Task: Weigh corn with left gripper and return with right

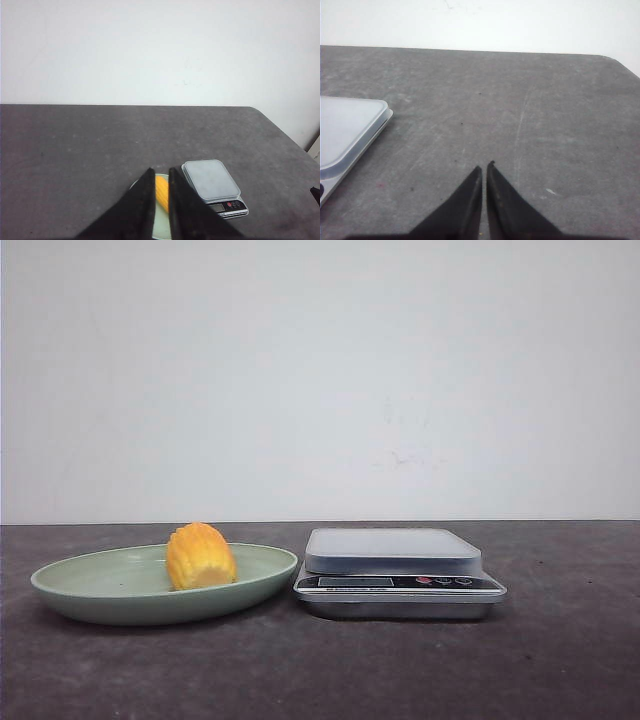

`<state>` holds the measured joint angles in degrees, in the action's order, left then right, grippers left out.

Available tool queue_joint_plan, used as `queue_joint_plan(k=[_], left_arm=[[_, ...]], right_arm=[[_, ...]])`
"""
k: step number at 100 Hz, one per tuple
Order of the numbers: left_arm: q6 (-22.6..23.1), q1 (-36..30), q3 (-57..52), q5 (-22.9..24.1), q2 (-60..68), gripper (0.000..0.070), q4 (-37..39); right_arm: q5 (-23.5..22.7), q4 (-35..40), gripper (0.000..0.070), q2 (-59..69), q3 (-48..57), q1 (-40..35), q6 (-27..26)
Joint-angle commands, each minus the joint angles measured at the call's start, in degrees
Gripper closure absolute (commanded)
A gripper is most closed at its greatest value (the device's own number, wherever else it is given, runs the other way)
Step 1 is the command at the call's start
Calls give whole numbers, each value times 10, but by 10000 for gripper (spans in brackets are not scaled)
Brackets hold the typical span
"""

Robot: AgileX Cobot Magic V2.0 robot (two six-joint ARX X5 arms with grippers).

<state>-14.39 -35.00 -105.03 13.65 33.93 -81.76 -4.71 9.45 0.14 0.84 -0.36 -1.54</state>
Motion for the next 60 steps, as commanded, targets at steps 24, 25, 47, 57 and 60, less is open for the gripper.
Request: queue_joint_plan(k=[24,25,47,57,60], left_arm=[[88,24,72,19,-14,697,94],[96,26,82,19,-17,697,108],[222,109,381,-66,-93,697,398],[222,158,535,-94,-125,697,503],[220,173,578,-105,-133,697,534]], right_arm=[[2,-5,689,1,-1,0,0],[2,-5,690,1,-1,0,0],[2,-5,689,1,-1,0,0],[2,-5,689,1,-1,0,0],[2,-5,689,1,-1,0,0]])
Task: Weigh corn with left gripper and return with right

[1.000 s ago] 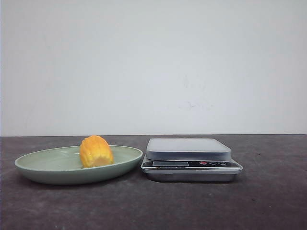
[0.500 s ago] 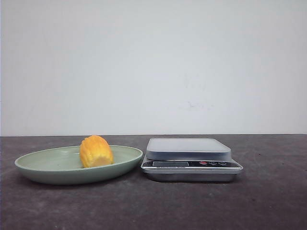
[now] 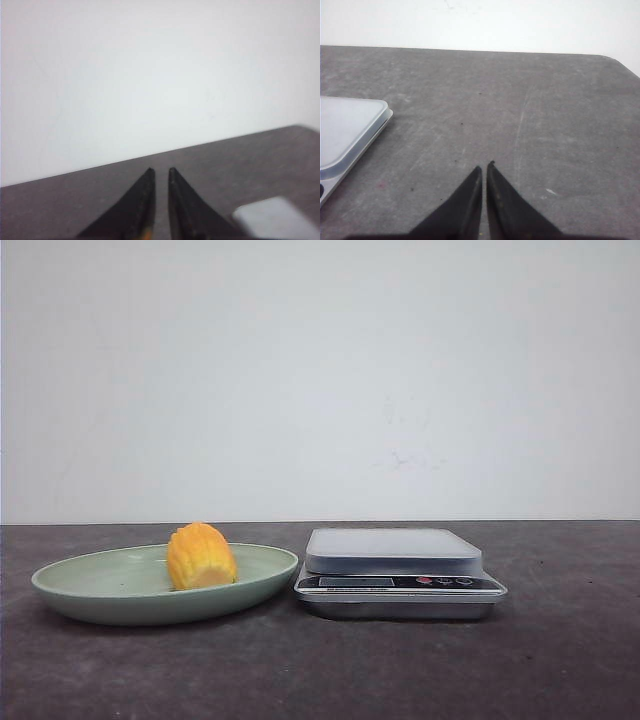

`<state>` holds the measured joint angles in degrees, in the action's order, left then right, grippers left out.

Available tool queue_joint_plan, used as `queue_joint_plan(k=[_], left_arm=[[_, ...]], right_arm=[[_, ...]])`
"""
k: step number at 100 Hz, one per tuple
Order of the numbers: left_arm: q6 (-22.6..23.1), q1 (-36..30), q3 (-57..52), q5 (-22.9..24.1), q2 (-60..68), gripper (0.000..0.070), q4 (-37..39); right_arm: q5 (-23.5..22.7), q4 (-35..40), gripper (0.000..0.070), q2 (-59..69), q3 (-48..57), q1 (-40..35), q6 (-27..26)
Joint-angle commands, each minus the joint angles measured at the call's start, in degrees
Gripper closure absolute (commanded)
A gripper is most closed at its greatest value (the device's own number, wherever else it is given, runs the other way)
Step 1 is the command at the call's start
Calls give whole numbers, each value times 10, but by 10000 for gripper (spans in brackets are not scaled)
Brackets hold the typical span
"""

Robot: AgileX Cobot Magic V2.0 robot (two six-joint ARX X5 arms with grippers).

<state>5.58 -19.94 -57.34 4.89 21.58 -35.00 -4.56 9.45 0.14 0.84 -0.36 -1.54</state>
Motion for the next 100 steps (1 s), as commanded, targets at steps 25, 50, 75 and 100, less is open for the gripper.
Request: queue_joint_plan(k=[25,50,75,100], left_arm=[[-54,121,361,-90,-45,697,244],[-68,171,495,-90,-121,697,335],[-81,197,542,-90,-189,697,348],[-79,208,566,-89,-214,697,308]], right_arm=[[0,-5,689,1,-1,0,0],[0,-5,689,1,-1,0,0],[0,-5,689,1,-1,0,0],[1,-5,689,1,-1,0,0]])
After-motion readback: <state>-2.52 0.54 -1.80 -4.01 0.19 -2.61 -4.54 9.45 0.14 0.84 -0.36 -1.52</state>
